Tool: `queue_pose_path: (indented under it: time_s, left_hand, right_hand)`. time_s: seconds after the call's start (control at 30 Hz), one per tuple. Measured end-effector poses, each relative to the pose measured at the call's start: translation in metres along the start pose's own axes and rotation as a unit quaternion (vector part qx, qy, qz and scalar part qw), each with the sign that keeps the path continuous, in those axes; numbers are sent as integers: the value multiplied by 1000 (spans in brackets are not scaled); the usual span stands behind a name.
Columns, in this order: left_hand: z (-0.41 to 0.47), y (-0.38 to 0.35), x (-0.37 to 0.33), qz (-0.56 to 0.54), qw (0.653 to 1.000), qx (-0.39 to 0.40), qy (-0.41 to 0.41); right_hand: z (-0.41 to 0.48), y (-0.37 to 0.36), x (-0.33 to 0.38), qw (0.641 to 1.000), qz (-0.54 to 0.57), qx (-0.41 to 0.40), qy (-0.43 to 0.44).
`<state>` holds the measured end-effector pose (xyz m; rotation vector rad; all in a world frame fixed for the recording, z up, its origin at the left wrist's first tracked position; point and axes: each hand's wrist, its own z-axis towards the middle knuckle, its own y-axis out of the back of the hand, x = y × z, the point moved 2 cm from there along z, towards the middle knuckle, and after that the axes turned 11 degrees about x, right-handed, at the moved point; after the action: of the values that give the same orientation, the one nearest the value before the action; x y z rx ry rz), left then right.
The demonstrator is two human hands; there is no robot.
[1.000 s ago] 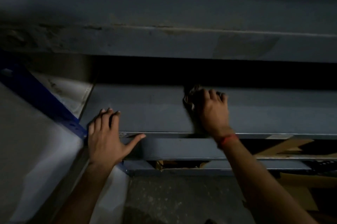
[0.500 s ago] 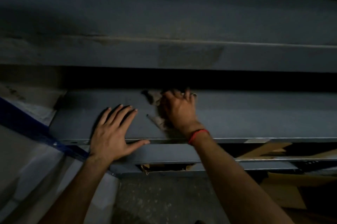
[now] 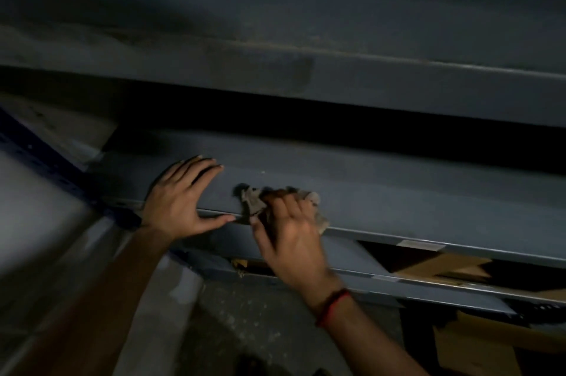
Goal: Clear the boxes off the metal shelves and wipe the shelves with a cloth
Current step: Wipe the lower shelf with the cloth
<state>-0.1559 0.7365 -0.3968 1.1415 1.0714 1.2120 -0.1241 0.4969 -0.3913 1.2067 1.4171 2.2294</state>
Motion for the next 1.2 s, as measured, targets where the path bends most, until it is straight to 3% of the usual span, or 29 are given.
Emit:
queue_pose_path:
  time_s: [0.2,0.33,0.43,0.5,0.6,0.73,0.83,1.07,1.2]
  left_hand:
    - [-2,-4,7,-1,1000,17,4]
    - [-2,-1,3,3,1000,13,6]
    - [-3,0,3,2,1000,16,8]
    - [-3,0,4,0,1000,13,12]
    - [-2,-1,3,-2,1000,15,13]
    - [-1,-1,3,1,999,45,22]
    - [-1,0,4,-6,999,35,16]
    - [0,2,-1,2,999,33,6]
    - [16,13,-50,6,1000,14,-14]
  right_hand:
    - [100,-23,7,999,-26,9,19]
    - [122,17,-54,993,-37,36,-106]
    - [83,50,-86,984,-32,-37,-170]
    - [41,52,-78,982,-21,-89,-164]
    - [8,18,-37,992,9,-62,-111]
    - [37,-21,21,998,-25,-49,10]
    - [81,-21,12,998,-50,-20,36]
    - [78,57,-124,985,-108,-29,-129]
    - [22,62,-129,978,-106,-66,-167]
